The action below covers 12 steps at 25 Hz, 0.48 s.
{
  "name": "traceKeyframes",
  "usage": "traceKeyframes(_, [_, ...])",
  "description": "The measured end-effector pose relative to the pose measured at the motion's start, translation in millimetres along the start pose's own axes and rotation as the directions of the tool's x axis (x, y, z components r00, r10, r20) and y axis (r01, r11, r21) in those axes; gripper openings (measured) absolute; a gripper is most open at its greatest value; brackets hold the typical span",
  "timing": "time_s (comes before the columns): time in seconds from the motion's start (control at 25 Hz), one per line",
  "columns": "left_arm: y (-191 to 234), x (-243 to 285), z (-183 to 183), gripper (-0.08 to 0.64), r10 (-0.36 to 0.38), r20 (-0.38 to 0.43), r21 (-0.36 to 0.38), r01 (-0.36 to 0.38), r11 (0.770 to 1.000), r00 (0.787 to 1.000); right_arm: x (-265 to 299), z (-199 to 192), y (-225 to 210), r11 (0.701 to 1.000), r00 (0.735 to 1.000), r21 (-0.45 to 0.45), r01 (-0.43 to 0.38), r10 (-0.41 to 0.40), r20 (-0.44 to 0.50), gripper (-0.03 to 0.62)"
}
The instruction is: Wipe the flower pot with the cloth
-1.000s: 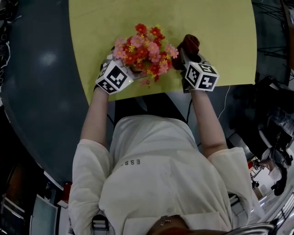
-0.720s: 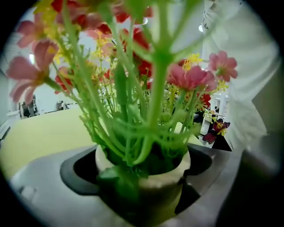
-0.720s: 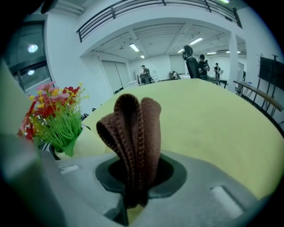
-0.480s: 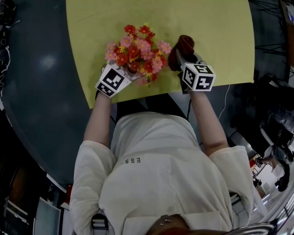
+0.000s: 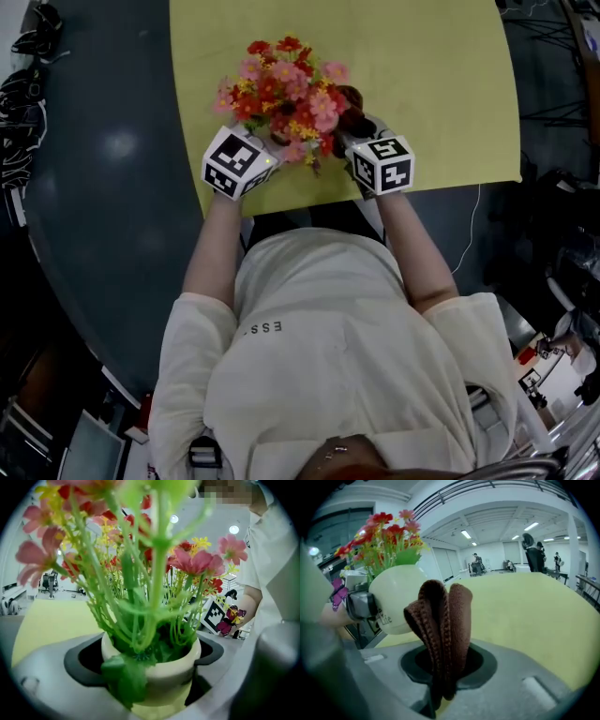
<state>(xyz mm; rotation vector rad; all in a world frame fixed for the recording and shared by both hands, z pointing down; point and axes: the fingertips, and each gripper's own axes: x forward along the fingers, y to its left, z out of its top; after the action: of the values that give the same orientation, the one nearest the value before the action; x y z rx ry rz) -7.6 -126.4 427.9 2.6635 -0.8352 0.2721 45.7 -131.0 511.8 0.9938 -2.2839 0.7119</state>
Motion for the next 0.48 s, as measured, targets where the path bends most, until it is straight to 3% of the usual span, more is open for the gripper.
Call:
traceKeyframes(0.2, [6.5,-12.1,24.1,0.565,0.020,0.010,0.032,-0.020,0.999,1.000,2.1,27.2,54.5,0.989,0.992,-0.117,-0.096,0.105,0.074,0.055])
traceKeyframes(0.48, [0.4,-14.3,65.1,0.563,-0.021,0.136,-0.058,0.029,0.998,0.991,-9.5,48.5,103.5,0.957,0.962,-0.182,-0.224,0.247,0.117,0.055])
